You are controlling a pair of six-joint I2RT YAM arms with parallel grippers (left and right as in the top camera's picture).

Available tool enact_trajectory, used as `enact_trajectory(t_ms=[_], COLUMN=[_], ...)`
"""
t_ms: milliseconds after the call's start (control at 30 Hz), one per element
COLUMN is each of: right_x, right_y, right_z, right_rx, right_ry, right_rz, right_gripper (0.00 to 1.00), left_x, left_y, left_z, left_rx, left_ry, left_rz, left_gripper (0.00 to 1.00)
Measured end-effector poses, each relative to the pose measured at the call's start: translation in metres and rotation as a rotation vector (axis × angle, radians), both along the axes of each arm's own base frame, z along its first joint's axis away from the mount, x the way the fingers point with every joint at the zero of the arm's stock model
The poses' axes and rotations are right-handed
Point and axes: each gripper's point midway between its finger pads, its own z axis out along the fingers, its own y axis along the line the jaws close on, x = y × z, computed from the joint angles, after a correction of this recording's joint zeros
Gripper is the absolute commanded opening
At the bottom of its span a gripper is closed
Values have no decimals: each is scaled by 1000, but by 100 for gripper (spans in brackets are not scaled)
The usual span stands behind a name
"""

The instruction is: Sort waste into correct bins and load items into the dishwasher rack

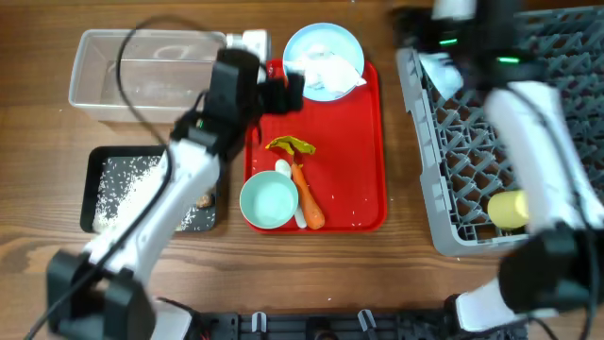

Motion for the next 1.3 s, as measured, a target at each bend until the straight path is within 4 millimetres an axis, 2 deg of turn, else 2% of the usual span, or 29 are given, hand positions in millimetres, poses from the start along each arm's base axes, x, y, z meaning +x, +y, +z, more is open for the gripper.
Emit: enact_trajectory(t_ms=[33,67,100,133,167,200,267,333,367,433,467,500,533,600,767,867,900,933,967,1033,1100,1133,1167,1200,1267,1300], right_x=[-21,-32,-47,-60,-68,-75,-82,-86,-86,-88,-89,-89,-89,-91,-92,-94,-94,-95,-95,-96,-96,-97,-98,-98,-98,-98], right_y=[-55,-73,-83,-85,-84,-81,-79,-78,-78,-77,-77,-77,-77,-76,-76,-76,-75,-75,-75,-75,-75,-75,-75,-75,-75,-74], right_z=[33,49,58,60,57,45,29,23,22,20,19,19,19,17,15,13,13,12,12,11,11,10,9,9,8,8], right_rx=[19,19,25,28,28,24,14,3,1,2,4,4,4,6,7,9,7,7,6,6,5,5,5,5,6,6], right_ry=[-42,-67,-59,-37,-8,45,111,136,140,151,157,157,157,169,179,189,192,194,198,199,203,207,212,213,214,216], right_rz=[-113,-155,-179,-183,-177,-164,-145,-135,-132,-132,-132,-132,-132,-131,-131,-131,-129,-129,-127,-127,-125,-125,-124,-124,-124,-124], right_gripper=[96,97,97,97,97,97,97,97,97,97,97,97,97,97,97,97,97,97,97,97,97,97,97,97,97,97], left_x=[31,41,60,88,101,109,110,105,102,98,95,94,94,95,93,75,69,66,57,50,49,49,52,54,61,62], left_y=[-13,-17,-26,-41,-47,-53,-62,-70,-76,-83,-86,-86,-86,-87,-87,-85,-85,-84,-75,-51,-18,6,40,61,124,146], left_z=[1,-14,-26,-36,-53,-79,-117,-138,-150,-167,-178,-184,-186,-186,-188,-188,-159,-141,-120,-59,-18,-11,-12,-15,-19,-22], left_rx=[9,31,51,61,87,130,196,238,254,277,291,300,302,302,306,341,335,329,336,308,288,292,309,321,334,335], left_ry=[-20,10,24,5,22,57,101,125,138,155,169,176,179,174,183,243,230,220,234,190,165,180,215,237,279,296], left_rz=[-11,-17,-21,-28,-26,-25,-35,-54,-67,-84,-94,-99,-98,-99,-102,-118,-122,-122,-118,-82,-24,21,100,149,288,330], left_gripper=[85,85,85,86,88,88,89,88,84,66,49,43,36,4,4,4,4,4,4,4,4,4,4,4,4,4])
